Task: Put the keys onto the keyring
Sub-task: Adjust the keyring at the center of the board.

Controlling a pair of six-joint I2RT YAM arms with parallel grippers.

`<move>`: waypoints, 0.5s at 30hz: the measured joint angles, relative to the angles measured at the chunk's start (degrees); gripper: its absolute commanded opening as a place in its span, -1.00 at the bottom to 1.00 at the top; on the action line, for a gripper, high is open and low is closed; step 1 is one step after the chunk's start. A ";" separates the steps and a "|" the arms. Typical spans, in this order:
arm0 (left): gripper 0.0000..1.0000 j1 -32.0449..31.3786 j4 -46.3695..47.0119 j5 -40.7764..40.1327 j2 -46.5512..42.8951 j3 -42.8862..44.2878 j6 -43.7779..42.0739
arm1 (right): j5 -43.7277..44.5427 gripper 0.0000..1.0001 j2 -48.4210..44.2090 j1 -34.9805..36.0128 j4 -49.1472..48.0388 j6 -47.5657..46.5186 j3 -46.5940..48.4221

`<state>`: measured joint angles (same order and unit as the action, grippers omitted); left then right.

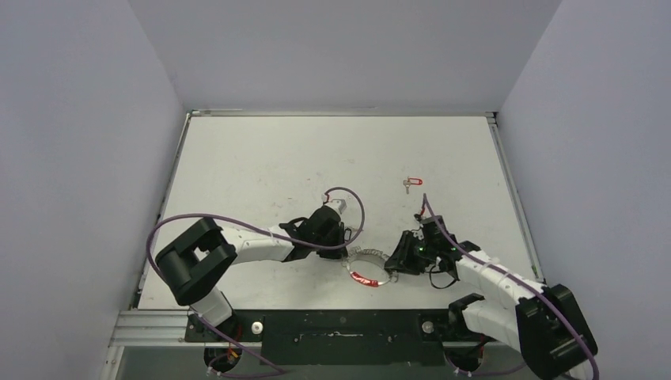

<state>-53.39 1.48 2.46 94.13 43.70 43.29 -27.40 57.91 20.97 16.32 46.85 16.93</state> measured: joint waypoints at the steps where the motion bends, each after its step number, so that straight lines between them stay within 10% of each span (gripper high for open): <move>1: -0.72 0.22 -0.61 -0.92 -0.57 -0.22 0.00 | 0.39 -0.42 2.58 1.86 -0.94 -0.35 1.44; 8: -0.03 0.66 -5.68 -6.75 -9.11 -4.59 -0.28 | 5.20 0.00 13.88 9.57 1.81 -8.35 15.10; 15: 0.06 0.66 -6.16 -8.46 -19.71 -11.02 0.09 | 10.88 0.15 4.33 9.66 7.48 -10.64 15.56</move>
<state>-52.73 -4.69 -6.00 74.41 32.69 43.38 -16.51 62.24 30.63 23.79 36.21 32.49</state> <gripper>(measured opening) 0.518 0.572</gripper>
